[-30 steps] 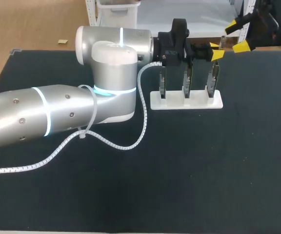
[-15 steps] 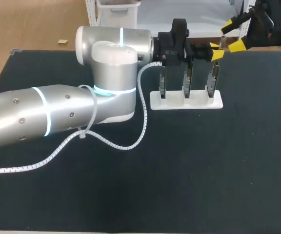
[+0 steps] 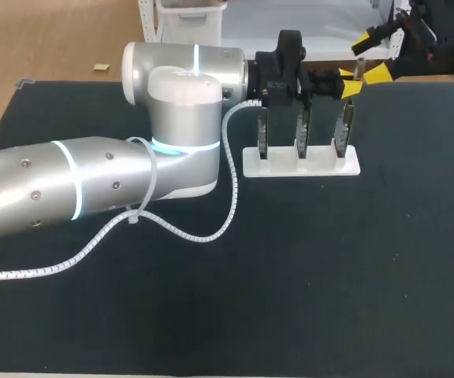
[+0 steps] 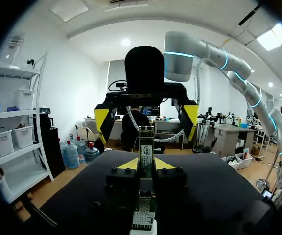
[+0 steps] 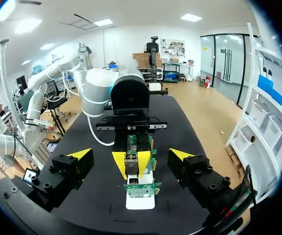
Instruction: Pick up the optical module with the left hand, and insert it into the network port with the right hand.
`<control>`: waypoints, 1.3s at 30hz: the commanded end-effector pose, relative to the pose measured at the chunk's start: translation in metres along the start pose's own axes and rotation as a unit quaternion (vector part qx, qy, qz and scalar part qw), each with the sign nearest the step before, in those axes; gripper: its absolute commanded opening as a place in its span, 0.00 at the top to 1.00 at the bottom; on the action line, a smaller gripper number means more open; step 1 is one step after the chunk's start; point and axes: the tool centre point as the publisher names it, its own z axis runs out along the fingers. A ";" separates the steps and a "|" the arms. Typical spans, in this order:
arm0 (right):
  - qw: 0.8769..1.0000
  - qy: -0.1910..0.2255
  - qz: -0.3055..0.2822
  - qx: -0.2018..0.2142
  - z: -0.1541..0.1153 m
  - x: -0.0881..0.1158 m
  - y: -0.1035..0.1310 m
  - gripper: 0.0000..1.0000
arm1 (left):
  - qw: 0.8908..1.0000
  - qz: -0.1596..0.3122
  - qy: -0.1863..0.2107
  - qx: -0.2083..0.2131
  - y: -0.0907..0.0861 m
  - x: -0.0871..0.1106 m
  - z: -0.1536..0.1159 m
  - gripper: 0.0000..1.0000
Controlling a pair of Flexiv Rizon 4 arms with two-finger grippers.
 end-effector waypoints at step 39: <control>1.000 0.003 0.002 -0.001 0.002 -0.001 -0.006 1.00 | 1.000 0.000 0.001 -0.001 -0.001 0.000 0.000 1.00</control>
